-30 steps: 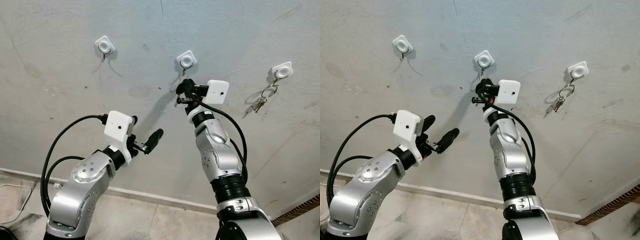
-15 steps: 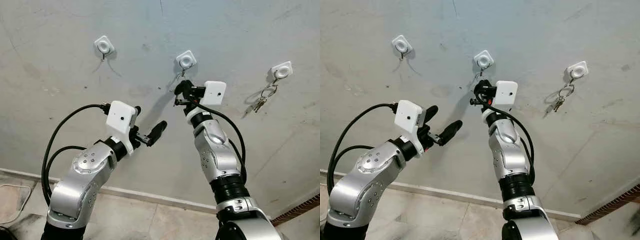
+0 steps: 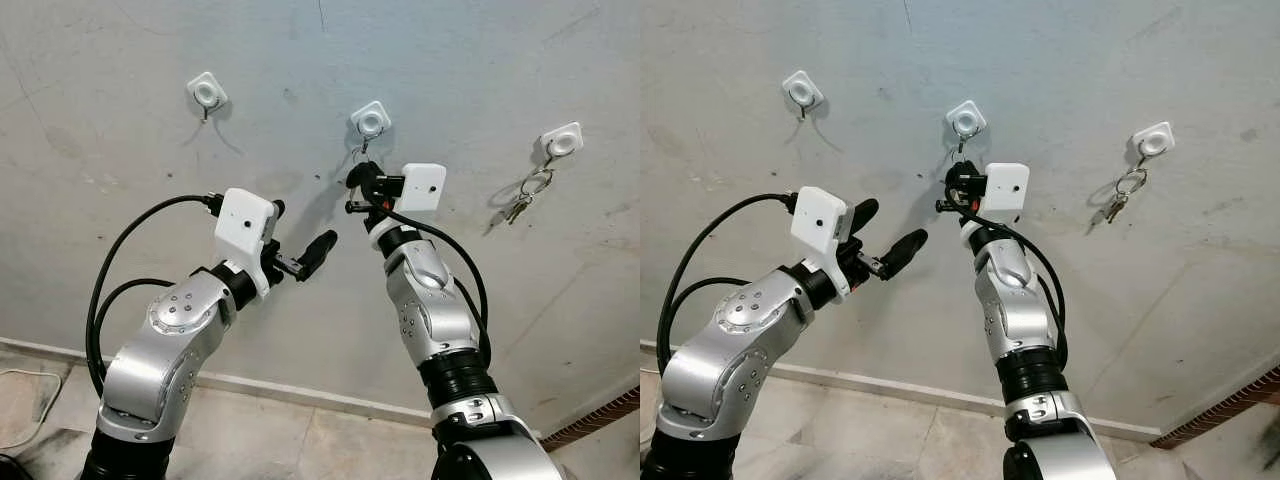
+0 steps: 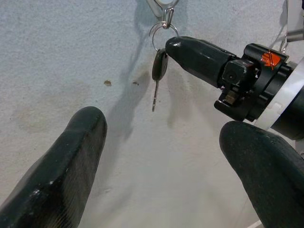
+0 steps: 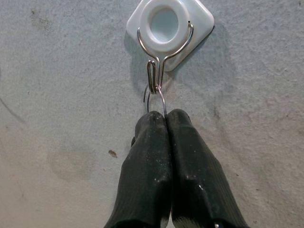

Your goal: Hang keys on a hook

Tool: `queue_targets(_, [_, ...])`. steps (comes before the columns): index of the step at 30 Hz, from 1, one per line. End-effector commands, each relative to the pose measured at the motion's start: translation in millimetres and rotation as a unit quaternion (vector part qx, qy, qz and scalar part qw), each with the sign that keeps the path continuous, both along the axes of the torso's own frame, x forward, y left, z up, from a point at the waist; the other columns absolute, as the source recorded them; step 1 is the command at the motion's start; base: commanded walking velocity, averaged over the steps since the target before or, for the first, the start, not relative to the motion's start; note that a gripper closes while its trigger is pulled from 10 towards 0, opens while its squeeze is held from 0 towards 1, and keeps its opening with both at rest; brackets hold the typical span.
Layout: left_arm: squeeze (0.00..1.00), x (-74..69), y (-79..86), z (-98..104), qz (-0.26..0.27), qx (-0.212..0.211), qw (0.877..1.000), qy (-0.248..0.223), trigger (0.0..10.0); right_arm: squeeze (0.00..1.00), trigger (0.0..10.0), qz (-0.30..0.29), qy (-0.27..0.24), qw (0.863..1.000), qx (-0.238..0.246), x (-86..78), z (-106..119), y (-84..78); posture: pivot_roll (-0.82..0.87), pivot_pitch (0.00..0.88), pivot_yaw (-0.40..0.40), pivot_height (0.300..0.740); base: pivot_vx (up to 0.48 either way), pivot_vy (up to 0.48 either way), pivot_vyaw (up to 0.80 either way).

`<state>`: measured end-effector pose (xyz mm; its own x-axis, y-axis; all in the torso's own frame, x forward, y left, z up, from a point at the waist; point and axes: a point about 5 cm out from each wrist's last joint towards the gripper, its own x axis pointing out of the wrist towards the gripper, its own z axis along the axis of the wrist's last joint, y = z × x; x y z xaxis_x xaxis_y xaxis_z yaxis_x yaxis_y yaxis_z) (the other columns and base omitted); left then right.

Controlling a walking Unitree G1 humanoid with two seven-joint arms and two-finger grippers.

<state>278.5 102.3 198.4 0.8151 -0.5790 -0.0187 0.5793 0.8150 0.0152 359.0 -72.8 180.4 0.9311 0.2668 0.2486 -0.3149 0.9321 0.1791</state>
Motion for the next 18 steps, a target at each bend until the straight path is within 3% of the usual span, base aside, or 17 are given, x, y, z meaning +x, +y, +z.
queue_targets(1, [0.00,1.6,-2.5,6.0,-0.006,-0.004,1.000,-0.011,10.0,0.00,10.0,0.011,0.022,1.000,-0.008,-2.1,-11.5,3.8,0.31,0.000,-0.050,0.740,0.000,0.000,0.00])
queue_targets(3, [0.00,1.7,-2.6,6.3,-0.006,-0.005,1.000,-0.012,10.0,0.00,10.0,0.011,0.023,1.000,-0.008,-2.2,-11.9,3.8,0.31,0.000,-0.050,0.740,0.000,0.000,0.00])
queue_targets(4, [0.00,1.9,-2.5,6.7,-0.005,-0.005,1.000,-0.013,10.0,1.00,10.0,0.014,0.023,1.000,-0.006,-2.8,-12.7,4.1,0.31,0.000,-0.049,0.740,0.000,0.000,0.00])
queue_targets(18, [0.00,3.8,-3.1,10.6,-0.002,-0.012,1.000,-0.022,10.0,1.00,10.0,0.019,0.018,0.999,-0.023,-5.9,-16.0,5.7,0.30,0.000,-0.048,0.740,0.000,0.000,0.00])
